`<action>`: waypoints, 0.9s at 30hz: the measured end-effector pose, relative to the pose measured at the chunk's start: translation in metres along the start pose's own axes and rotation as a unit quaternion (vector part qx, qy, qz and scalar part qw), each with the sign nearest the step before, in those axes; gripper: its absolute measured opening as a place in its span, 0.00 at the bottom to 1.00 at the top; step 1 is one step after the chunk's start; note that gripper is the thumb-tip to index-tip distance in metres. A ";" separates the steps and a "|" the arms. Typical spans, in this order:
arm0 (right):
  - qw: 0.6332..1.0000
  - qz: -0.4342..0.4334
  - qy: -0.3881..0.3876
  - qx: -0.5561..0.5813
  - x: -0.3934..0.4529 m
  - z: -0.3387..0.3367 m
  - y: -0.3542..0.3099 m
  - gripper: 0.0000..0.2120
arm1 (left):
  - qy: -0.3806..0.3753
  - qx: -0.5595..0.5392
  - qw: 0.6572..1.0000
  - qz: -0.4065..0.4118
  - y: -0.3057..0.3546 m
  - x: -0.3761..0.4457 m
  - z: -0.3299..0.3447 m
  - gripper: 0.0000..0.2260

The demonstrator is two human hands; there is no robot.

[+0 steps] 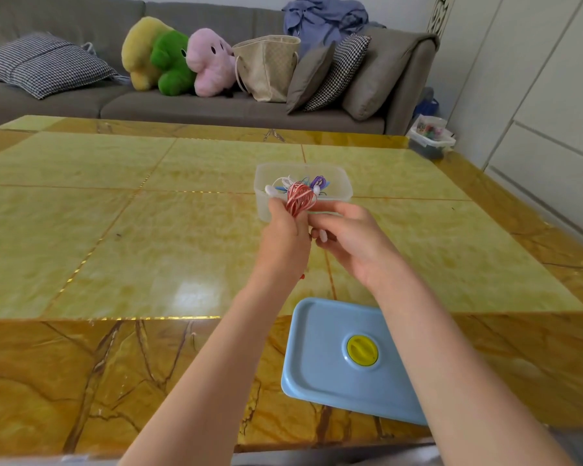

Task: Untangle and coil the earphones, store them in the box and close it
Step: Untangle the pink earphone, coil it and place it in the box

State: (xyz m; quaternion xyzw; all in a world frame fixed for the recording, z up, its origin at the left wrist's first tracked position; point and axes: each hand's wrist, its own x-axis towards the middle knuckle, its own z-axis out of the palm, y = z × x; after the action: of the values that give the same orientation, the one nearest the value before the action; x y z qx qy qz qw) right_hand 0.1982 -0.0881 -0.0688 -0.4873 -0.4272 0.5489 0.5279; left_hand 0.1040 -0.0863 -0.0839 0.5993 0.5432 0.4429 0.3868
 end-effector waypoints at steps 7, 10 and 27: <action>0.888 -0.158 0.061 -0.428 -0.001 -0.002 -0.002 0.06 | 0.020 0.034 0.998 -0.038 -0.005 0.004 0.002 0.04; 0.831 -0.196 0.031 -0.520 -0.004 -0.001 -0.001 0.10 | -0.002 -0.012 0.995 -0.098 -0.008 0.009 0.000 0.04; 0.794 -0.288 -0.040 -0.533 -0.002 -0.021 -0.004 0.09 | -0.244 -0.069 0.946 -0.204 0.005 -0.003 -0.012 0.11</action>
State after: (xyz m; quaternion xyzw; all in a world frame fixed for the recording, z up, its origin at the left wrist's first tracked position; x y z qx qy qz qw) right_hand 0.2197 -0.0907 -0.0677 -0.5233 -0.7938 0.0754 0.3005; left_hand 0.0944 -0.0900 -0.0755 0.5372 0.5111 0.2312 0.6299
